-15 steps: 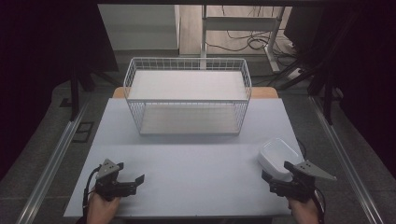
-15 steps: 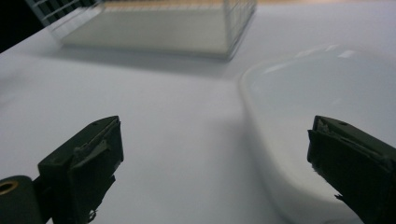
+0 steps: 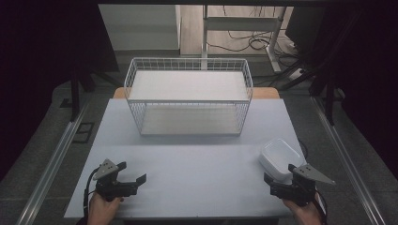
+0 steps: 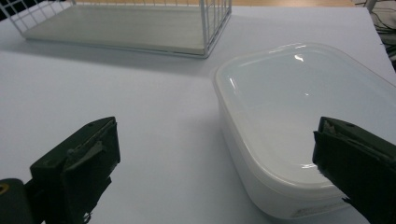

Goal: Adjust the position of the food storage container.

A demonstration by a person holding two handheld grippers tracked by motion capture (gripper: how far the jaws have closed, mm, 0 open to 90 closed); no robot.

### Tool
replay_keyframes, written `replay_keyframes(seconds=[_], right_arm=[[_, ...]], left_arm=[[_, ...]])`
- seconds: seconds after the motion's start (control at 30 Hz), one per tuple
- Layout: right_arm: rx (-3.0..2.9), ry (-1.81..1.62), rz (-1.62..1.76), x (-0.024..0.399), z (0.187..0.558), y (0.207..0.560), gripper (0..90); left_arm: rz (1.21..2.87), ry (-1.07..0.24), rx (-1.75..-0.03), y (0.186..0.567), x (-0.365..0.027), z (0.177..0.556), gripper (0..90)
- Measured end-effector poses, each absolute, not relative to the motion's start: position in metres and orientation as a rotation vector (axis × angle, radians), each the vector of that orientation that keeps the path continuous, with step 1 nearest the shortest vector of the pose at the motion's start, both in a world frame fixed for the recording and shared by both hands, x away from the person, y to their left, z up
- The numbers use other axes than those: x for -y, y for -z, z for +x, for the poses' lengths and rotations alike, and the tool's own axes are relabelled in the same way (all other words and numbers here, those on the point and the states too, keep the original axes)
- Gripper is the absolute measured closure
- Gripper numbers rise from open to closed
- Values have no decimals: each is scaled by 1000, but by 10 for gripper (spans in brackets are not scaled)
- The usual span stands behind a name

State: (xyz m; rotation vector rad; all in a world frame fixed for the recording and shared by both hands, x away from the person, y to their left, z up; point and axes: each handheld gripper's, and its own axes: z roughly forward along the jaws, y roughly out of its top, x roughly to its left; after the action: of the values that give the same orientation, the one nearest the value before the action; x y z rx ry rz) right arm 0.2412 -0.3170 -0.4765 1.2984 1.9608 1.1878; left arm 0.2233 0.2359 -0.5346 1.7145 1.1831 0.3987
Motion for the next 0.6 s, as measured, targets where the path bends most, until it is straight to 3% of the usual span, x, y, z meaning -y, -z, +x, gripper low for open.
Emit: replay_keyframes(seconds=[0.4, 0.6], right_arm=[[-2002, -1105, 1258, 320, 240, 472, 2], [-1941, -1073, 1315, 329, 243, 471, 114]], left_arm=[[1767, -343, -1179, 536, -231, 225, 13], [1795, -342, -1180, 537, -229, 226, 18]])
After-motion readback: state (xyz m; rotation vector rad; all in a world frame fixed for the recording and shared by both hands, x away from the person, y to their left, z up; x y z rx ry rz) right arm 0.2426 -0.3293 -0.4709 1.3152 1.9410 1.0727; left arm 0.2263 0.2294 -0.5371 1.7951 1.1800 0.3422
